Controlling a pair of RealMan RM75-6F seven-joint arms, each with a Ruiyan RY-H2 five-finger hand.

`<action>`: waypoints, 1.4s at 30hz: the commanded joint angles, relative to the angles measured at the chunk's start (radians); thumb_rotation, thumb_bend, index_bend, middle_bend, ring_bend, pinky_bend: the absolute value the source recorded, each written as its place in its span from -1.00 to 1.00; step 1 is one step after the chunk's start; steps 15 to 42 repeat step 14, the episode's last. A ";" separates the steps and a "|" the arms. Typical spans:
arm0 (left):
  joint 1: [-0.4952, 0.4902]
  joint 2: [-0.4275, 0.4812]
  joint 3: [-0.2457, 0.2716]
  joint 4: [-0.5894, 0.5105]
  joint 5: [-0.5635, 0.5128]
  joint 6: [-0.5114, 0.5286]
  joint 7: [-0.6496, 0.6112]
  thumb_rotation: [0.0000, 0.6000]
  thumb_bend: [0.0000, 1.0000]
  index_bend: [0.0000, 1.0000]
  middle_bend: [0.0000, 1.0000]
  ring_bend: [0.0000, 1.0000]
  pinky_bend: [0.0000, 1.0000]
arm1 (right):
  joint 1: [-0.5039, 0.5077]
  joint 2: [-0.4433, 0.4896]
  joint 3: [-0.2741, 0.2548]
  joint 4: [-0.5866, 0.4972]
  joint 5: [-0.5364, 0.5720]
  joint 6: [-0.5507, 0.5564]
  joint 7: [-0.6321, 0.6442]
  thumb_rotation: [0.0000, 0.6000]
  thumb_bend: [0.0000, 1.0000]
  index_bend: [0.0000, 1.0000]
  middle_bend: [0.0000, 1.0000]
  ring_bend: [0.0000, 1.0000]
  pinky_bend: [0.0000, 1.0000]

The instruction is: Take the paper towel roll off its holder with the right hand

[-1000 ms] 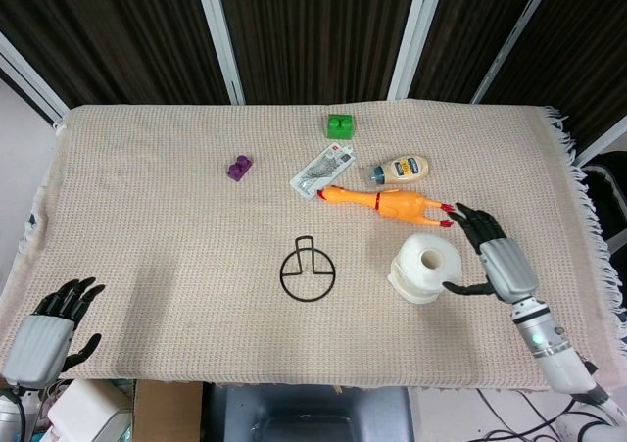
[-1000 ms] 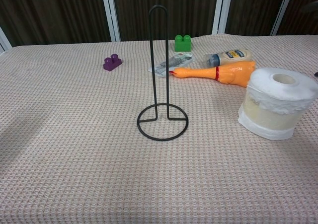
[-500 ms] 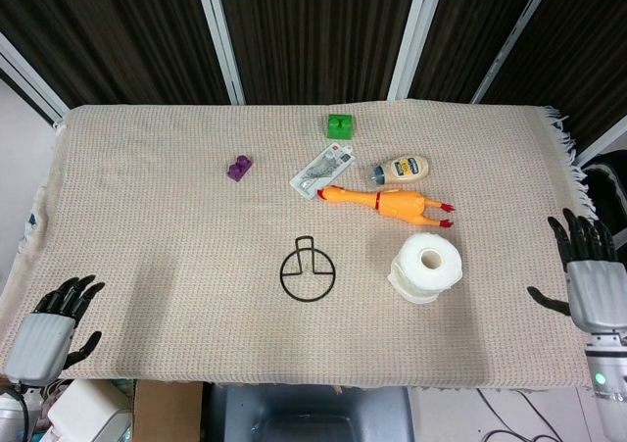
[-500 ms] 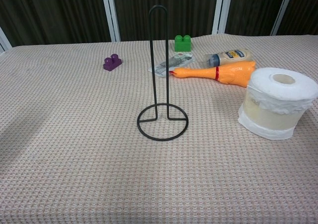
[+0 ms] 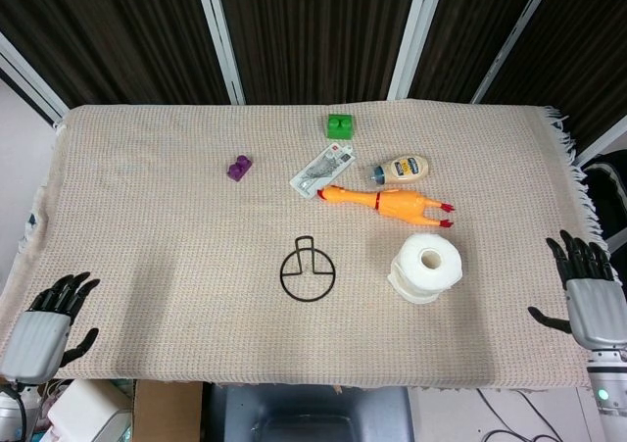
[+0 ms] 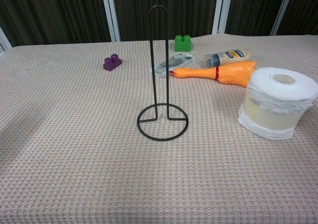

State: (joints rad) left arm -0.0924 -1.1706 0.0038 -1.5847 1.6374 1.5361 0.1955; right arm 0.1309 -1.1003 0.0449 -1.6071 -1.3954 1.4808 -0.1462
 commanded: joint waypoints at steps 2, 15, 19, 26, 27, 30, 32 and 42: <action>-0.002 0.001 0.001 -0.002 -0.002 -0.006 0.004 1.00 -0.40 -0.64 -0.74 -0.76 -0.44 | -0.003 0.002 0.006 -0.002 -0.005 -0.004 0.010 1.00 -0.84 -1.00 -1.00 -1.00 -1.00; 0.000 0.003 0.001 -0.003 -0.006 -0.005 0.002 1.00 -0.40 -0.64 -0.74 -0.75 -0.43 | -0.008 0.002 0.014 -0.004 -0.015 -0.019 0.025 1.00 -0.84 -1.00 -1.00 -1.00 -1.00; 0.000 0.003 0.001 -0.003 -0.006 -0.005 0.002 1.00 -0.40 -0.64 -0.74 -0.75 -0.43 | -0.008 0.002 0.014 -0.004 -0.015 -0.019 0.025 1.00 -0.84 -1.00 -1.00 -1.00 -1.00; 0.000 0.003 0.001 -0.003 -0.006 -0.005 0.002 1.00 -0.40 -0.64 -0.74 -0.75 -0.43 | -0.008 0.002 0.014 -0.004 -0.015 -0.019 0.025 1.00 -0.84 -1.00 -1.00 -1.00 -1.00; 0.000 0.003 0.001 -0.003 -0.006 -0.005 0.002 1.00 -0.40 -0.64 -0.74 -0.75 -0.43 | -0.008 0.002 0.014 -0.004 -0.015 -0.019 0.025 1.00 -0.84 -1.00 -1.00 -1.00 -1.00; 0.000 0.003 0.001 -0.003 -0.006 -0.005 0.002 1.00 -0.40 -0.64 -0.74 -0.75 -0.43 | -0.008 0.002 0.014 -0.004 -0.015 -0.019 0.025 1.00 -0.84 -1.00 -1.00 -1.00 -1.00; 0.000 0.003 0.001 -0.003 -0.006 -0.005 0.002 1.00 -0.40 -0.64 -0.74 -0.75 -0.43 | -0.008 0.002 0.014 -0.004 -0.015 -0.019 0.025 1.00 -0.84 -1.00 -1.00 -1.00 -1.00; 0.000 0.003 0.001 -0.003 -0.006 -0.005 0.002 1.00 -0.40 -0.64 -0.74 -0.75 -0.43 | -0.008 0.002 0.014 -0.004 -0.015 -0.019 0.025 1.00 -0.84 -1.00 -1.00 -1.00 -1.00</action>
